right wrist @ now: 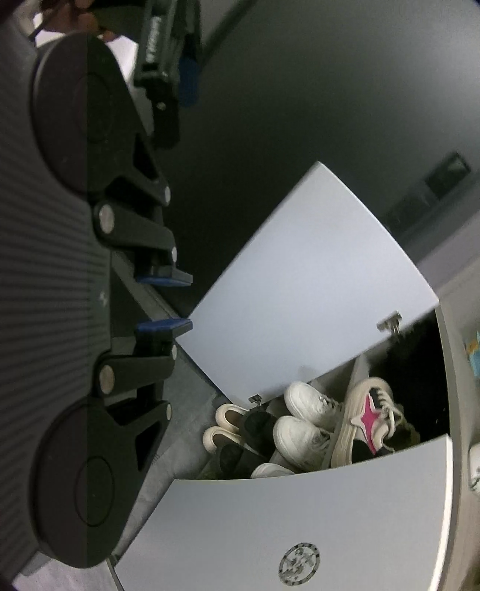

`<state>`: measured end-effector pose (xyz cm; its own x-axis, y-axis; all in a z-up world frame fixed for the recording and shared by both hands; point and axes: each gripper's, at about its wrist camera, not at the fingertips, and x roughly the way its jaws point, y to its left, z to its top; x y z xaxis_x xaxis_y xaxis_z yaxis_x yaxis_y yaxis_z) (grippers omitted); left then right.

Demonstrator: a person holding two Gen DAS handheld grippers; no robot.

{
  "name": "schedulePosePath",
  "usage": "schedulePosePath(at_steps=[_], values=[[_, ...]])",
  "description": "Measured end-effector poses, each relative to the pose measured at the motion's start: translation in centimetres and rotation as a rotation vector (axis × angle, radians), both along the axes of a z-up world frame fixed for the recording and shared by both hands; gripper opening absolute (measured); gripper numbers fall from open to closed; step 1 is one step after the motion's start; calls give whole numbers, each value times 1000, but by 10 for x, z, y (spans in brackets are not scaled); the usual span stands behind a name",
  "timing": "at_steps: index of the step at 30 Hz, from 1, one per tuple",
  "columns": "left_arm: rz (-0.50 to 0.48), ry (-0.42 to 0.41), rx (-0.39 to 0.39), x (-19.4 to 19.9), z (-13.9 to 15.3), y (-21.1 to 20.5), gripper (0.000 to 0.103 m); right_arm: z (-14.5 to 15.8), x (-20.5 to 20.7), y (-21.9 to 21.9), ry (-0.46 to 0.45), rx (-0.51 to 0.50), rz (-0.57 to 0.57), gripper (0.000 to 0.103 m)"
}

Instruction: Organize scattered shoes

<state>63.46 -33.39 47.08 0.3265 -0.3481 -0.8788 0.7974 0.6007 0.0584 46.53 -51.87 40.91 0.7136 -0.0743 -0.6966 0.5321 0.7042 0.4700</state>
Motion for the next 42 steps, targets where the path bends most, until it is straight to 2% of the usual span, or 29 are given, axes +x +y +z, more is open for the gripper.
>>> schedulePosePath(at_steps=[4,8,11,13,16,18,19,21,22,24,26,28,31,34,37,42], values=[[3,28,-16,-22,-9,41,103,20,-24,38,36,-42,5,24],[55,32,-7,-53,-11,90,103,37,-43,64,52,-53,38,24],[130,67,-8,-75,-12,127,103,42,-55,75,38,-59,87,24],[198,63,-10,-88,-11,150,103,44,-63,82,24,-61,124,24],[345,57,-16,-114,-9,186,103,47,-79,81,-30,-54,195,24],[514,49,-23,-140,-6,213,103,48,-91,77,-64,-64,260,24],[544,45,-25,-145,-5,219,103,46,-98,74,-74,-69,297,24],[690,19,-6,-179,1,237,103,43,-111,68,-94,-77,370,24],[726,14,1,-190,3,242,103,42,-120,64,-98,-73,402,24],[844,15,-1,-235,8,255,103,40,-138,60,-117,-71,457,24],[897,52,6,-272,13,264,103,38,-163,59,-108,-119,522,24],[899,57,26,-298,21,272,103,36,-188,57,-93,-146,546,24],[865,14,44,-322,27,280,103,34,-222,58,-93,-149,512,24],[824,17,26,-340,27,297,103,29,-252,71,-73,-174,462,24],[788,28,-25,-336,22,309,103,25,-277,96,-59,-201,392,24],[623,15,-57,-322,-18,353,103,1,-316,165,-19,-264,240,24]])
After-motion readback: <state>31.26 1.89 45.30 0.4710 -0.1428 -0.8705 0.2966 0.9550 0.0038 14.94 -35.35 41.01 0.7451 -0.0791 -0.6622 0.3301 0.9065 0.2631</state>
